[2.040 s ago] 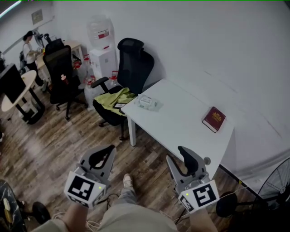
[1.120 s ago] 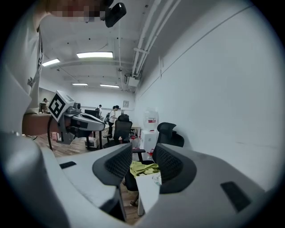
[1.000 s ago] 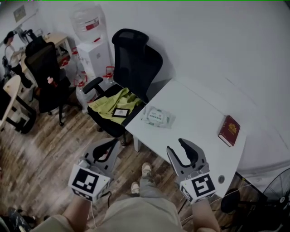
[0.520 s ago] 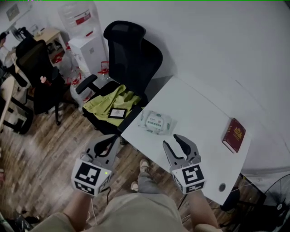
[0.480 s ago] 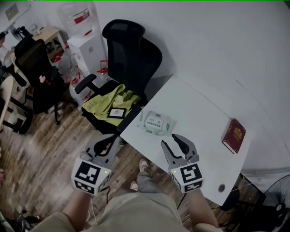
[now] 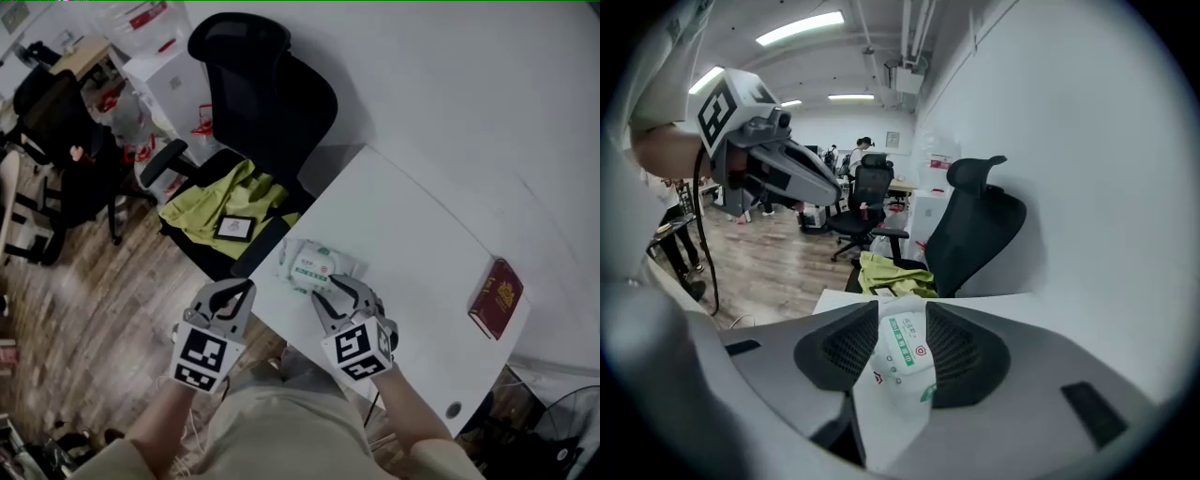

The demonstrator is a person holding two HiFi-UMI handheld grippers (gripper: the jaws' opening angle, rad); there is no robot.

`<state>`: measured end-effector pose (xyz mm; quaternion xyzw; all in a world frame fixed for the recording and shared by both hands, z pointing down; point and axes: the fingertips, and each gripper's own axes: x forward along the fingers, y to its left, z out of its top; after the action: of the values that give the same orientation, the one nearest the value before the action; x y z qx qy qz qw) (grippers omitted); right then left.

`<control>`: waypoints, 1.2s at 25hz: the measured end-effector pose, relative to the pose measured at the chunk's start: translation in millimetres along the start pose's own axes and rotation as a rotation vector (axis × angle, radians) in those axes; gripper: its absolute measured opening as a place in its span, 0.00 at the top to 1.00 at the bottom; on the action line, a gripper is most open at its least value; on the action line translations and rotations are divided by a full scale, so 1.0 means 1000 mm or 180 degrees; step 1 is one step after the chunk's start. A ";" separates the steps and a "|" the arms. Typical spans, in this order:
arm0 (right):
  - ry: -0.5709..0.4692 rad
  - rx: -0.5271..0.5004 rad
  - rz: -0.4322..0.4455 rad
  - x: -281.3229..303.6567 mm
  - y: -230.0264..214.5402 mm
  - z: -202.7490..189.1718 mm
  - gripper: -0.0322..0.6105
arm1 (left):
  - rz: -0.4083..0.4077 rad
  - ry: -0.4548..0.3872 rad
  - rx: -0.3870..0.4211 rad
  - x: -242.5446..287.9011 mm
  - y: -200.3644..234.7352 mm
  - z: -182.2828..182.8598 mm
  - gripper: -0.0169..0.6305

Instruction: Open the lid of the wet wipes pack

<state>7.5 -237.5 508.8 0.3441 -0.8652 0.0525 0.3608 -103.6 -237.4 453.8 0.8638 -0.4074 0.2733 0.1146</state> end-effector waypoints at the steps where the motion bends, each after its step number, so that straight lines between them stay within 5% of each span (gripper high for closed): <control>1: 0.0055 -0.0059 0.0037 0.008 -0.001 -0.005 0.68 | -0.0018 0.0049 -0.0023 0.010 0.000 -0.005 0.94; 12: 0.0485 -0.0411 0.0149 0.067 0.002 -0.043 0.68 | -0.0235 0.0475 -0.0008 0.080 0.010 -0.055 0.94; 18: 0.0836 -0.0811 0.0106 0.088 0.009 -0.067 0.68 | -0.0570 0.0709 0.0153 0.115 0.005 -0.088 0.94; 30: 0.1066 -0.0963 0.0020 0.112 0.017 -0.079 0.72 | -0.1016 0.0957 0.0248 0.152 0.001 -0.136 0.94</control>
<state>-13.6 -260.0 643.1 0.2699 -0.7923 -0.0203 0.5468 -76.9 -278.2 652.0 0.8707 -0.2330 0.3929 0.1825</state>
